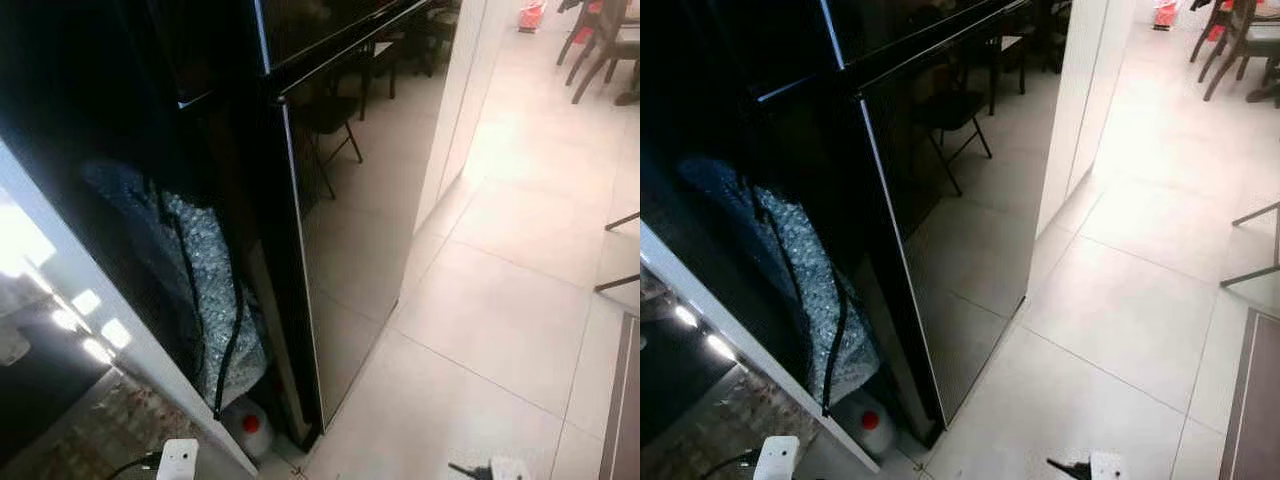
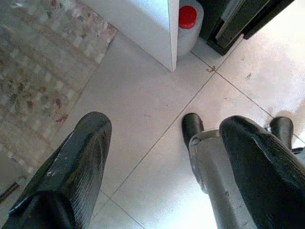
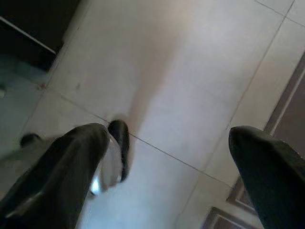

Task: Restocking fridge

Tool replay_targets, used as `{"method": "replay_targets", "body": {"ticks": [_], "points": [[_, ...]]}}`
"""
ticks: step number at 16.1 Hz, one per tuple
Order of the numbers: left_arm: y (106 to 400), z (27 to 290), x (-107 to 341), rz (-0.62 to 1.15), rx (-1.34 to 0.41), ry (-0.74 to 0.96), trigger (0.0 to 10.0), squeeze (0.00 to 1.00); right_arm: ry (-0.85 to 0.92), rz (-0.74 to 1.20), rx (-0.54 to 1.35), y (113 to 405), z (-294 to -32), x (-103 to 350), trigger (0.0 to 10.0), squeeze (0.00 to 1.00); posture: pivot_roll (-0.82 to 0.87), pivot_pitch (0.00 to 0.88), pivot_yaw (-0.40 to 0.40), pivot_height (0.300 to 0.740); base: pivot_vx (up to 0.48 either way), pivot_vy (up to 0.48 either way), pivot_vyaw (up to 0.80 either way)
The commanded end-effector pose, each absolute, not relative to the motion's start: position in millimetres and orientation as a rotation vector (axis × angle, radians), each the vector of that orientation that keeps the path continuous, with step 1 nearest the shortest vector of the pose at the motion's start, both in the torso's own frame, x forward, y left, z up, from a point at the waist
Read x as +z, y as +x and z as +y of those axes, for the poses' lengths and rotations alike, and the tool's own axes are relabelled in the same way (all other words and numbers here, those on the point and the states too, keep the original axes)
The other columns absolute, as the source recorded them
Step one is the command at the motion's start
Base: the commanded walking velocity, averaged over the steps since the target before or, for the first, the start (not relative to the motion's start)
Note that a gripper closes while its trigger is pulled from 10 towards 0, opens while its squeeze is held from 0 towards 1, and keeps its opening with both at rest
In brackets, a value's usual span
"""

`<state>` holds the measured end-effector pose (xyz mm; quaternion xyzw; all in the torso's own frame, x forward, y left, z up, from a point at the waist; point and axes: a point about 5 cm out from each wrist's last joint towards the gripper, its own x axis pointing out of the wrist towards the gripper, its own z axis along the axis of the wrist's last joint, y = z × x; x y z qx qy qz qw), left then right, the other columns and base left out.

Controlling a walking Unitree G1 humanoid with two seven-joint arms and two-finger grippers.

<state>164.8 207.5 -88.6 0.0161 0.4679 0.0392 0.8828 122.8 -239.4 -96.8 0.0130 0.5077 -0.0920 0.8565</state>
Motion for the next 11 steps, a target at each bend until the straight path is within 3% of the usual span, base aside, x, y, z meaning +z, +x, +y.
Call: {"method": "replay_targets", "body": {"ticks": [1, 11], "points": [[158, 209, -91, 0.995, 0.102, 0.026, 10.0, 0.00, 0.004, 1.044, -0.201, 129, -244, -94, 10.0, 0.00, -0.14, 0.000, 0.020, 0.740, 0.000, 0.000, 0.76], [161, 219, -88, 0.988, 0.133, 0.027, 10.0, 0.00, -0.054, 1.094, -0.104, 122, -237, -98, 10.0, 0.00, -0.11, 0.016, 0.060, 0.740, 0.000, 0.000, 0.78]]}}
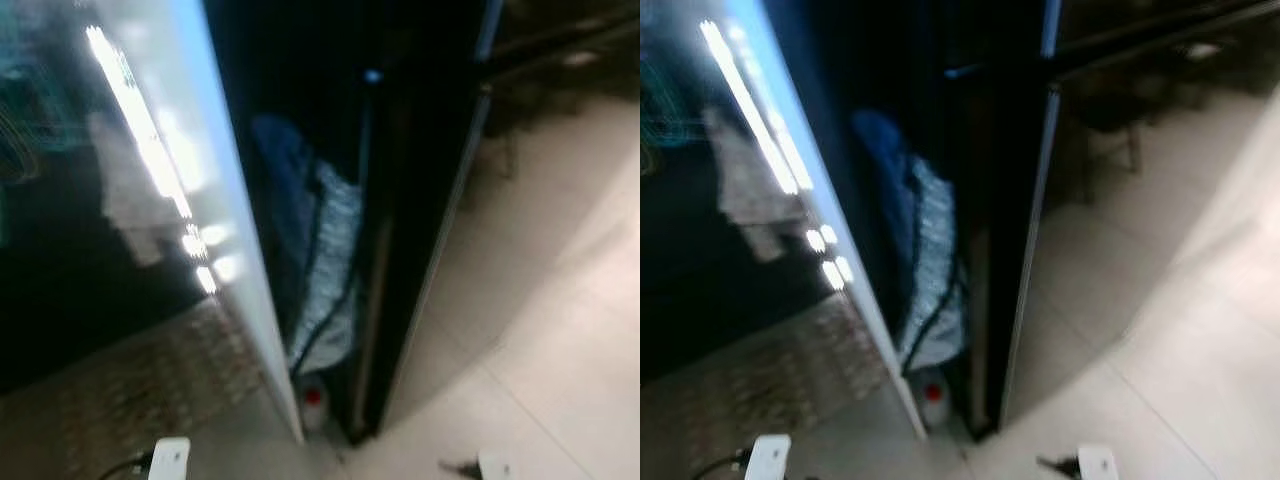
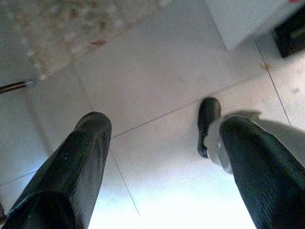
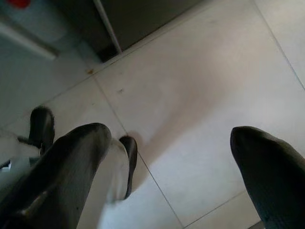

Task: Restocking fridge

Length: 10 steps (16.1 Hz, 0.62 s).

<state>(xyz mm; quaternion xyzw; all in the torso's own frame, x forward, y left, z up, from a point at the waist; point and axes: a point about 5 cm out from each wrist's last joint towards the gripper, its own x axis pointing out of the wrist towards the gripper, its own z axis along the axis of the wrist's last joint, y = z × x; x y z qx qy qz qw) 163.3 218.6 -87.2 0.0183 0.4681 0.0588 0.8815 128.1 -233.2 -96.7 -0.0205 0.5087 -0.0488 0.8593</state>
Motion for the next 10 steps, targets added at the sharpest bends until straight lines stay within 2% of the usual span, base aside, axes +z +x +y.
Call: {"method": "replay_targets", "body": {"ticks": [1, 10], "points": [[162, 220, -88, 0.987, 0.132, 0.032, 10.0, 0.00, -0.060, 1.096, -0.105, 122, -237, -98, 10.0, 0.00, -0.11, 0.021, 0.067, 0.740, 0.000, 0.000, 0.80], [166, 223, -85, 0.980, 0.131, 0.038, 10.0, 0.00, -0.103, 1.084, -0.041, 129, -227, -98, 10.0, 0.00, -0.12, 0.030, 0.077, 0.740, 0.000, 0.000, 0.80]]}}
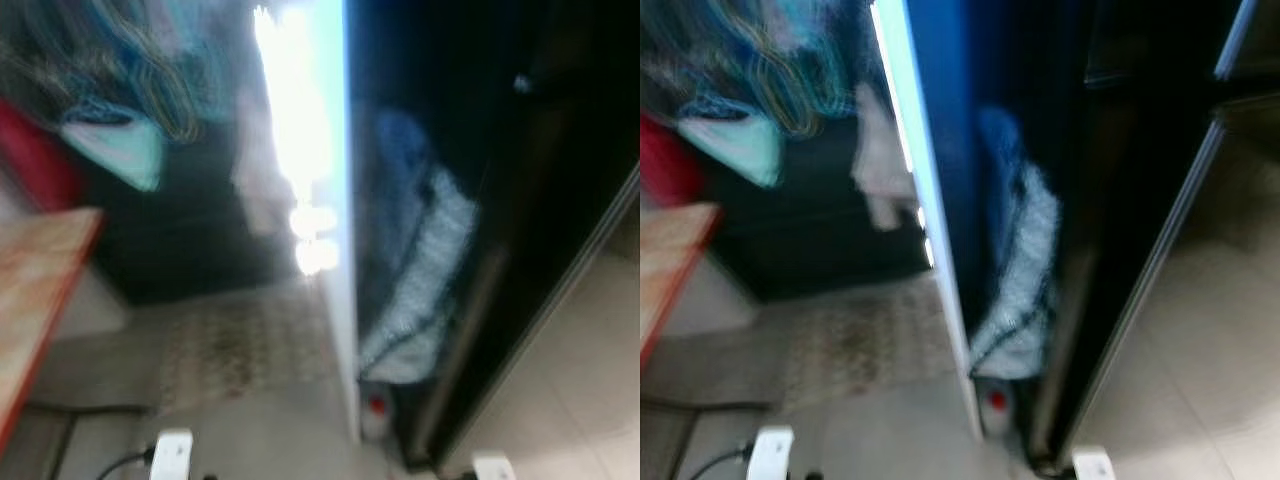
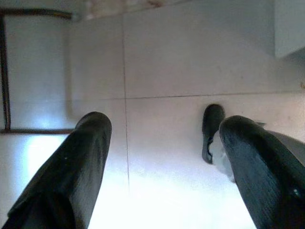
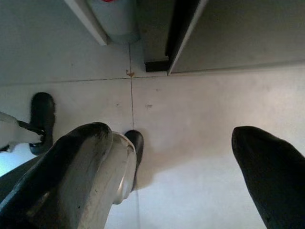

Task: Restocking fridge

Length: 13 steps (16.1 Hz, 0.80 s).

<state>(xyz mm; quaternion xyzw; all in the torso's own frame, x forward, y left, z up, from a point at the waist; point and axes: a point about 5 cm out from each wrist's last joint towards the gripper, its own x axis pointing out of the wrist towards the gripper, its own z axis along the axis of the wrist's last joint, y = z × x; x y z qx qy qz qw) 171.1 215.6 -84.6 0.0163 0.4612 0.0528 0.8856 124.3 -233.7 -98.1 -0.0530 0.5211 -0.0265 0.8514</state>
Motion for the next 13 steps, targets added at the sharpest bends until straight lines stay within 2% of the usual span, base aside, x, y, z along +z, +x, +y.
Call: {"method": "replay_targets", "body": {"ticks": [1, 7, 13], "points": [[166.3, 222.9, -85.4, 0.980, 0.132, 0.037, 10.0, 0.00, -0.108, 1.081, -0.036, 129.8, -226.8, -97.8, 10.0, 0.00, -0.12, 0.030, 0.075, 0.740, 0.000, 0.000, 0.80], [166.3, 220.9, -85.9, 0.983, 0.128, 0.031, 10.0, 0.00, -0.113, 1.082, -0.030, 129.0, -226.4, -98.1, 10.0, 0.00, -0.11, 0.039, 0.072, 0.740, 0.000, 0.000, 0.80], [164.7, 220.9, -86.6, 0.990, 0.113, 0.042, 10.0, 0.00, -0.100, 1.100, -0.012, 125.7, -221.5, -100.3, 10.0, 0.00, -0.12, 0.008, 0.074, 0.740, 0.000, 0.000, 0.80]]}}
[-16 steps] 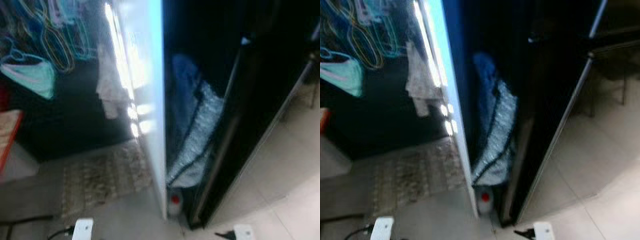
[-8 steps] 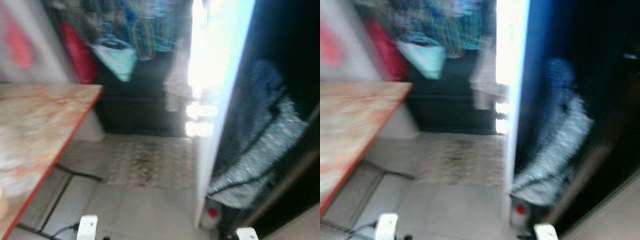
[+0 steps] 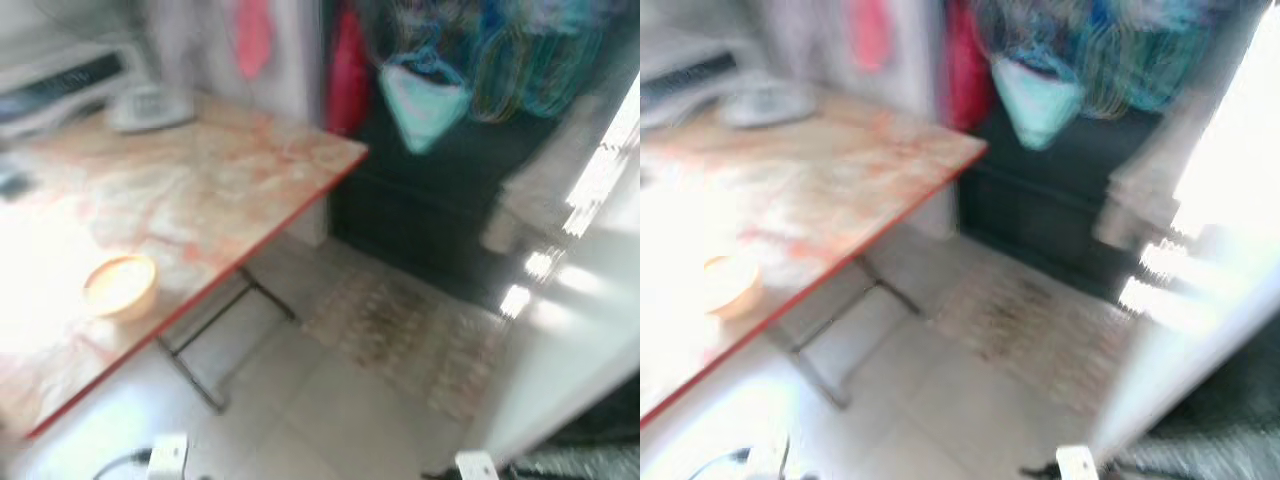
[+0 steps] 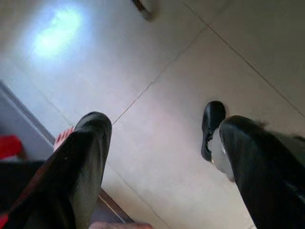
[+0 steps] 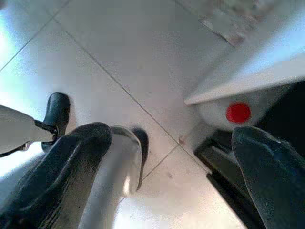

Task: Restocking fridge

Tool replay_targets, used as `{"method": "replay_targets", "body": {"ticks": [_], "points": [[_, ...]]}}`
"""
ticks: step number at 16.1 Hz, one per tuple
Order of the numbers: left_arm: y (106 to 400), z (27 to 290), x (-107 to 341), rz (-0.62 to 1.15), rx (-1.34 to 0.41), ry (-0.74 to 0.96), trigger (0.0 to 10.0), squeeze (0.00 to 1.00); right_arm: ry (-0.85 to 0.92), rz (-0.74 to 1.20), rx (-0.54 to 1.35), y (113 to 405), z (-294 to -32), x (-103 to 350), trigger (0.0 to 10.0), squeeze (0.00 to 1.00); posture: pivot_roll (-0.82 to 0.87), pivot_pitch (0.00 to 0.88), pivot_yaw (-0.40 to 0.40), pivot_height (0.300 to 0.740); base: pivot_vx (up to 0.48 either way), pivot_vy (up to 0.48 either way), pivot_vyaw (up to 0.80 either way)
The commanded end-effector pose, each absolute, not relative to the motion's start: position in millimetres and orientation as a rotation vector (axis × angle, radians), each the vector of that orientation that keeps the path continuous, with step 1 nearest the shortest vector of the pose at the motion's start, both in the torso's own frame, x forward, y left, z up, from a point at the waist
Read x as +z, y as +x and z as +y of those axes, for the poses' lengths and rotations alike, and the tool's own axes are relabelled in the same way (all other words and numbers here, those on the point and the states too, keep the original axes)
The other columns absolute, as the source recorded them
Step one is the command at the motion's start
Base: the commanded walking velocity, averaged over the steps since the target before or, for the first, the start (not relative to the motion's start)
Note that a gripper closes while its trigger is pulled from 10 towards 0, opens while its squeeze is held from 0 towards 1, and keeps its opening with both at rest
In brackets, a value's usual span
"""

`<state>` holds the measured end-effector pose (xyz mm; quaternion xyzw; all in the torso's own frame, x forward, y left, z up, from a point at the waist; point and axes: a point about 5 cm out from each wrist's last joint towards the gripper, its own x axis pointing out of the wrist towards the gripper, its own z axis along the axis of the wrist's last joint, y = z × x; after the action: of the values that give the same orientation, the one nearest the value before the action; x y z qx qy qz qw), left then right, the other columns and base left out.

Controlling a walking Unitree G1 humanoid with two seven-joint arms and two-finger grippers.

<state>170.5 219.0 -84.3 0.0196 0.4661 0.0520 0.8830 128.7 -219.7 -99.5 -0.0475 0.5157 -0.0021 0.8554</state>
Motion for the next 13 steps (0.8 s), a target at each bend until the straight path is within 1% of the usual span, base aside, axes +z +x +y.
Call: {"method": "replay_targets", "body": {"ticks": [1, 13], "points": [[164.4, 220.7, -86.8, 0.992, 0.109, 0.046, 10.0, 0.00, -0.099, 1.101, -0.006, 125.6, -220.7, -100.5, 10.0, 0.00, -0.12, 0.004, 0.073, 0.740, 0.000, 0.000, 0.80], [161.3, 222.8, -87.5, 0.995, 0.104, 0.058, 10.0, 0.00, -0.110, 1.105, 0.026, 123.4, -217.0, -101.7, 10.0, 0.00, -0.11, 0.000, 0.083, 0.740, 0.000, 0.000, 0.80]]}}
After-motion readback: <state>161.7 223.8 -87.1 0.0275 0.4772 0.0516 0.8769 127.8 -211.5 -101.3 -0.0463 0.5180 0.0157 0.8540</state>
